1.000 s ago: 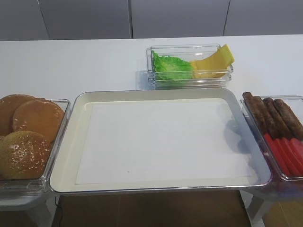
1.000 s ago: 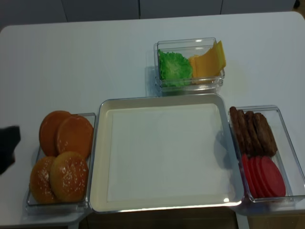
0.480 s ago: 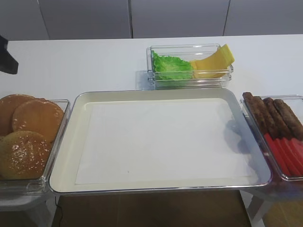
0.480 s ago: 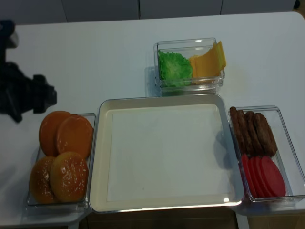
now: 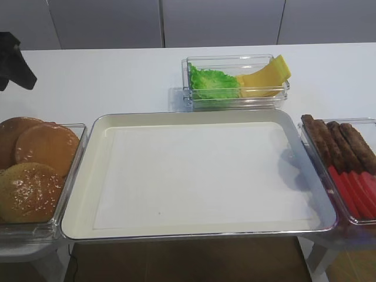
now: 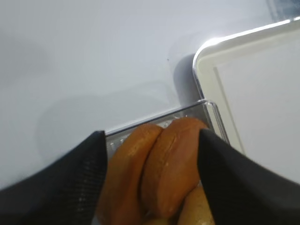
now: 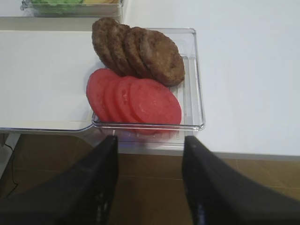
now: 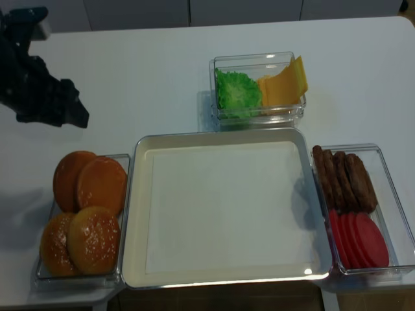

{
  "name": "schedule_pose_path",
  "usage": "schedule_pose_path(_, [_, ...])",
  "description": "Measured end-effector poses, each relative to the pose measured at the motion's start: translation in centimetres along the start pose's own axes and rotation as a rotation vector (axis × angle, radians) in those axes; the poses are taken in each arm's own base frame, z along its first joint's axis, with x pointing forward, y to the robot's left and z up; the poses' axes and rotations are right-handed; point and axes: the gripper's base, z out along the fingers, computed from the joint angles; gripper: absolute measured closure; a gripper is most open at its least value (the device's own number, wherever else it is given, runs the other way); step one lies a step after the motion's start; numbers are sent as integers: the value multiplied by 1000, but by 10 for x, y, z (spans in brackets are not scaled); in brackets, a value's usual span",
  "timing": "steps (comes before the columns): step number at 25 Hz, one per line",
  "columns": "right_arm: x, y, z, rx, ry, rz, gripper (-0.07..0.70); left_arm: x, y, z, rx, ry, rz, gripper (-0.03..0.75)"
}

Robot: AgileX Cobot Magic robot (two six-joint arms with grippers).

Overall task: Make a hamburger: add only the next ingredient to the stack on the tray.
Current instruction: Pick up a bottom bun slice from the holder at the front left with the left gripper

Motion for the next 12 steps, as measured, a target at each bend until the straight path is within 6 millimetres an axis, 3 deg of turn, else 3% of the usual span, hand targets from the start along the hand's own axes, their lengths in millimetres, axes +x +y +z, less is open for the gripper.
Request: schedule_pose_path(12, [0,0,0,0,0,0,276,0,41,25,47,132,172,272])
